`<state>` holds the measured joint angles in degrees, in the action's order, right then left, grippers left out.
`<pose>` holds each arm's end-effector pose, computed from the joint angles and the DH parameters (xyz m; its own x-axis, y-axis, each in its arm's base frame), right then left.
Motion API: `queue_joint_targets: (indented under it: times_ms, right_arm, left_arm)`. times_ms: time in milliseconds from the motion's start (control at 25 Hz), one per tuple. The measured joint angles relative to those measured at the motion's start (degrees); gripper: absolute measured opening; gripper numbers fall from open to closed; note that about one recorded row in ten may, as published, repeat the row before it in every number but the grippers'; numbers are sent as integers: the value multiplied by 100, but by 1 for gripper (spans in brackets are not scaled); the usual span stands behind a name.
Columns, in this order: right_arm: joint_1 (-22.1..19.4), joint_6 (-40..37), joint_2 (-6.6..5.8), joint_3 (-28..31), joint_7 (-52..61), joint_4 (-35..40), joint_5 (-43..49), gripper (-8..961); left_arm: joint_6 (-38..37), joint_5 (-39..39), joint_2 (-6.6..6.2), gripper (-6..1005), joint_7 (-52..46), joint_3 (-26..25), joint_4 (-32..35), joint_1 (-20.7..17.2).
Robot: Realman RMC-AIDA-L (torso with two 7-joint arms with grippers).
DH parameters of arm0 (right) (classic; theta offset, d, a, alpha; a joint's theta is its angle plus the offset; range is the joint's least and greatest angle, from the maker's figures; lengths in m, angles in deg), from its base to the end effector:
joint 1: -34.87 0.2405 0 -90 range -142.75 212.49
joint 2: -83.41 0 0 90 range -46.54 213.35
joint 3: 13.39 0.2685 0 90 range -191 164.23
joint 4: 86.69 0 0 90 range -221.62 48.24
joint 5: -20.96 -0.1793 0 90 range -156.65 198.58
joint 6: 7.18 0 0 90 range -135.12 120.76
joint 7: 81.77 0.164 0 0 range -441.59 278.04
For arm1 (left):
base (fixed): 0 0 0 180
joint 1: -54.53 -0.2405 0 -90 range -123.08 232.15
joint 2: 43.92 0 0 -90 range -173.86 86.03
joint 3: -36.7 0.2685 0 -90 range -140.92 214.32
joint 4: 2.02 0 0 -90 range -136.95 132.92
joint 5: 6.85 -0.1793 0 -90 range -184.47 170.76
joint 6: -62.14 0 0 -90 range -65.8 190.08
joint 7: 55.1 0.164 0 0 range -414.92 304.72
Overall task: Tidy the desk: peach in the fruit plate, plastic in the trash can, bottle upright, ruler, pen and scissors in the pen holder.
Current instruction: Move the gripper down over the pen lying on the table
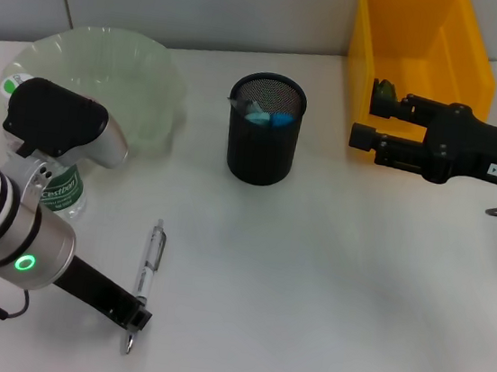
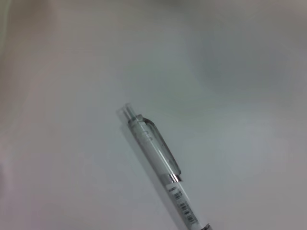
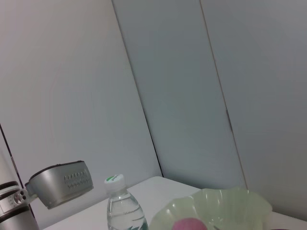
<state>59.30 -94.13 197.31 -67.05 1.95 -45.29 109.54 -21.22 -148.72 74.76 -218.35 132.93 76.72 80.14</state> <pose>0.2353 0.3261 0.0241 0.6822 -0.2735 -0.6781 -0.5059 -0.8461 -0.1678 -0.2232 0.2816 -0.0711 0.5887 0.7842 -0.1962 0.6980 -0.6156 -0.3659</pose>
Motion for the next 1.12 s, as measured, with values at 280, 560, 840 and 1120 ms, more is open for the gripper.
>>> queue_joint_targets:
  times_ms: [280,560,840,1120]
  right_arm:
    - [0,-32,0,14,3,0,19,721]
    - [-4,-80,-2,15,12,0,26,721]
    - [-17,-90,-10,26,12,-1,29,720]
    - [-18,-151,-24,75,12,0,29,720]
  left_arm:
    - [9,16,21,266,-52,20,-38,50]
    - [48,-17,16,283,-147,31,-85,77]
    - [50,-22,15,429,-151,49,-104,77]
    - [121,-42,22,397,-155,102,-176,88]
